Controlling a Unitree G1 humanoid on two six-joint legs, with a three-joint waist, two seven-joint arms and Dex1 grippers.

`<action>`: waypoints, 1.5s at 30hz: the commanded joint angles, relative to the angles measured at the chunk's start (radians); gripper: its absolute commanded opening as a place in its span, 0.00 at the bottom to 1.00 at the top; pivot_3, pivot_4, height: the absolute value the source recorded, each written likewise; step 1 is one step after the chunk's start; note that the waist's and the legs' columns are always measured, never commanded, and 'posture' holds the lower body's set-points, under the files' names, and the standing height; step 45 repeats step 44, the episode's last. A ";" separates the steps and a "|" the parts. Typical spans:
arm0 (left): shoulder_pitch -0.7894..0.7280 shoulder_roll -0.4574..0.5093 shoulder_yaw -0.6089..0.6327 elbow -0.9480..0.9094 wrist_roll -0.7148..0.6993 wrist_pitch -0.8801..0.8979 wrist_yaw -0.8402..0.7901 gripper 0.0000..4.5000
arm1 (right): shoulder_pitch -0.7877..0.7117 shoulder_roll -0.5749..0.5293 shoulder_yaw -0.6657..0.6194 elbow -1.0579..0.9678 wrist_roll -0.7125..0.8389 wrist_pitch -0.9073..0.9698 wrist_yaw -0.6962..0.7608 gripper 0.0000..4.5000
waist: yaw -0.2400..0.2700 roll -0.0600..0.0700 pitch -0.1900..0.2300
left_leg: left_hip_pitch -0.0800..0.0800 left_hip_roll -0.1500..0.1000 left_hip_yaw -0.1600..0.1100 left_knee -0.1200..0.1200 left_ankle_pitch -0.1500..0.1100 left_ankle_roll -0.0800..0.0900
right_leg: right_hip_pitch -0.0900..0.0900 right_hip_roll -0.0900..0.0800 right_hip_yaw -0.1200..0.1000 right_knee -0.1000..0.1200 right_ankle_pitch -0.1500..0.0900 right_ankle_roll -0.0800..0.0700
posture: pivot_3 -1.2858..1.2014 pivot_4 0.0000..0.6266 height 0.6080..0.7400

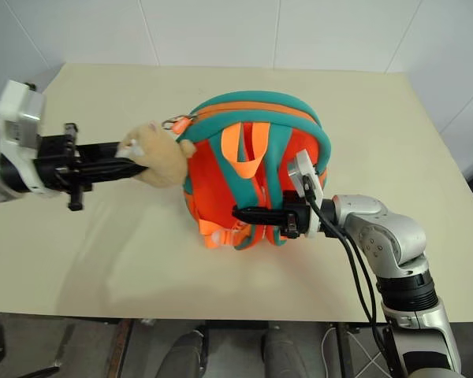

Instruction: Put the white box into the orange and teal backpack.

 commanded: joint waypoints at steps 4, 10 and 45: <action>0.057 0.029 -0.040 0.169 0.184 -0.204 -0.062 0.23 | 0.016 0.007 -0.029 -0.040 0.014 -0.023 -0.018 0.00 | 0.001 0.000 0.000 | 0.000 0.000 0.000 -0.002 0.000 0.000 | 0.000 0.000 0.000 0.000 -0.001 -0.001 | 0.52 0.24 1.00; 0.159 -0.121 -0.193 0.208 0.328 -0.381 -0.037 0.23 | 0.041 0.005 -0.048 -0.060 0.023 -0.019 -0.052 0.00 | 0.005 0.001 -0.001 | 0.001 0.001 0.001 -0.003 0.000 0.000 | 0.000 0.000 0.000 -0.001 -0.001 -0.002 | 0.52 0.24 1.00; 0.327 -0.137 -0.065 -0.090 0.235 -0.236 0.037 1.00 | 0.393 -0.312 -0.414 -0.019 -0.180 -0.339 -0.020 1.00 | 0.022 0.001 -0.001 | 0.003 0.000 0.001 -0.001 0.000 0.001 | 0.003 -0.001 0.001 -0.001 0.000 -0.001 | 0.52 0.24 1.00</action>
